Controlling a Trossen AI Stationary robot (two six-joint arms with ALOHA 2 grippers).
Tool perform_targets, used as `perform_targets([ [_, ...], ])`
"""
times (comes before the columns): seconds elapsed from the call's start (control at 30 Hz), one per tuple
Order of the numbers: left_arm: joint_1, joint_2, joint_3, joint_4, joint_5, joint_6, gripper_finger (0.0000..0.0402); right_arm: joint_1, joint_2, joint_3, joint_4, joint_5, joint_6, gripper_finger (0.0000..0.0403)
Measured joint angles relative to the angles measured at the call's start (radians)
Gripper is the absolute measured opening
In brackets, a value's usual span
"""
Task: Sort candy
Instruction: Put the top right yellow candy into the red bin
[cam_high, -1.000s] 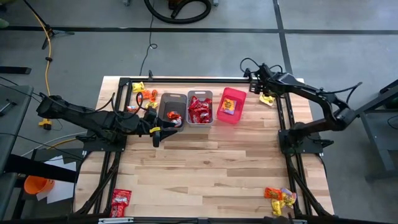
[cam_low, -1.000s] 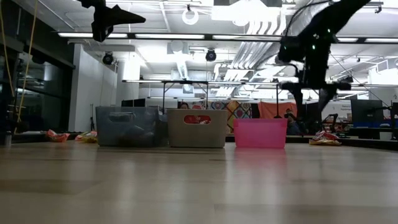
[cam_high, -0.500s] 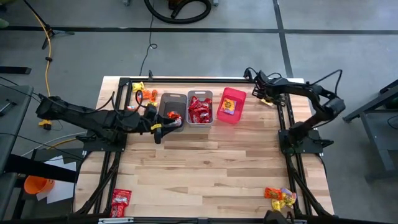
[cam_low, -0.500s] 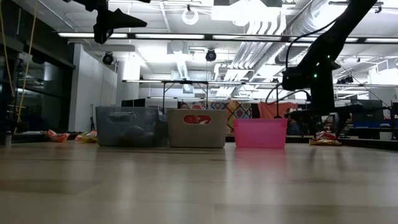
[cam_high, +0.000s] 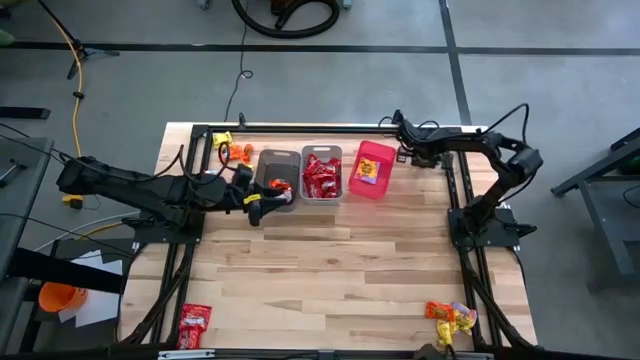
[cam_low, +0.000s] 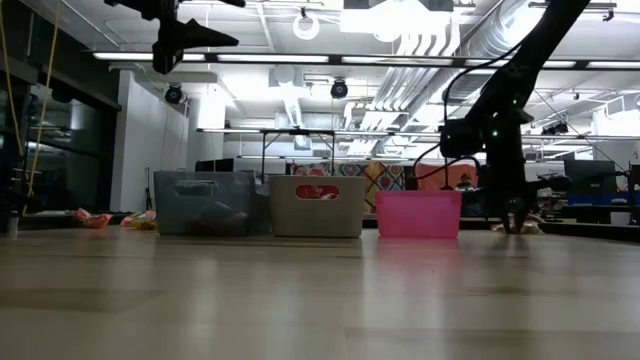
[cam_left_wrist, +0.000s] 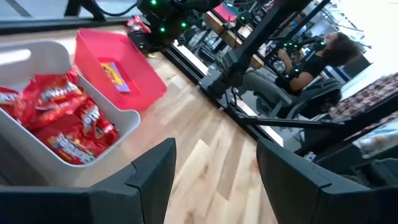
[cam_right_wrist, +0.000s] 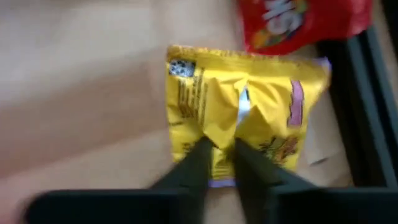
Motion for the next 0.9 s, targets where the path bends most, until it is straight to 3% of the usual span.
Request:
perform_targets([
  [0.03, 0.0, 0.0, 0.0, 0.0, 0.005, -0.01, 0.0211, 0.013, -0.005, -0.002, -0.005, -0.001, -0.021, 0.002],
  [0.27, 0.0, 0.0, 0.0, 0.01, 0.01, -0.051, 0.0211, 0.109, -0.105, -0.01, -0.038, -0.061, -0.062, 0.0005],
  [0.5, 0.0, -0.001, 0.0, 0.071, 0.011, -0.052, 0.0211, 0.267, -0.39, -0.006, -0.039, 0.048, -0.046, 0.0003],
  [0.7, 0.0, -0.001, 0.0, 0.158, 0.001, 0.004, 0.0211, 0.446, -0.632, -0.004, 0.186, 0.022, -0.148, 0.0001],
  [0.9, 0.014, -0.001, 0.0, 0.22, -0.003, 0.078, 0.0211, 0.647, -0.68, -0.003, 0.365, 0.027, -0.199, 0.0001],
])
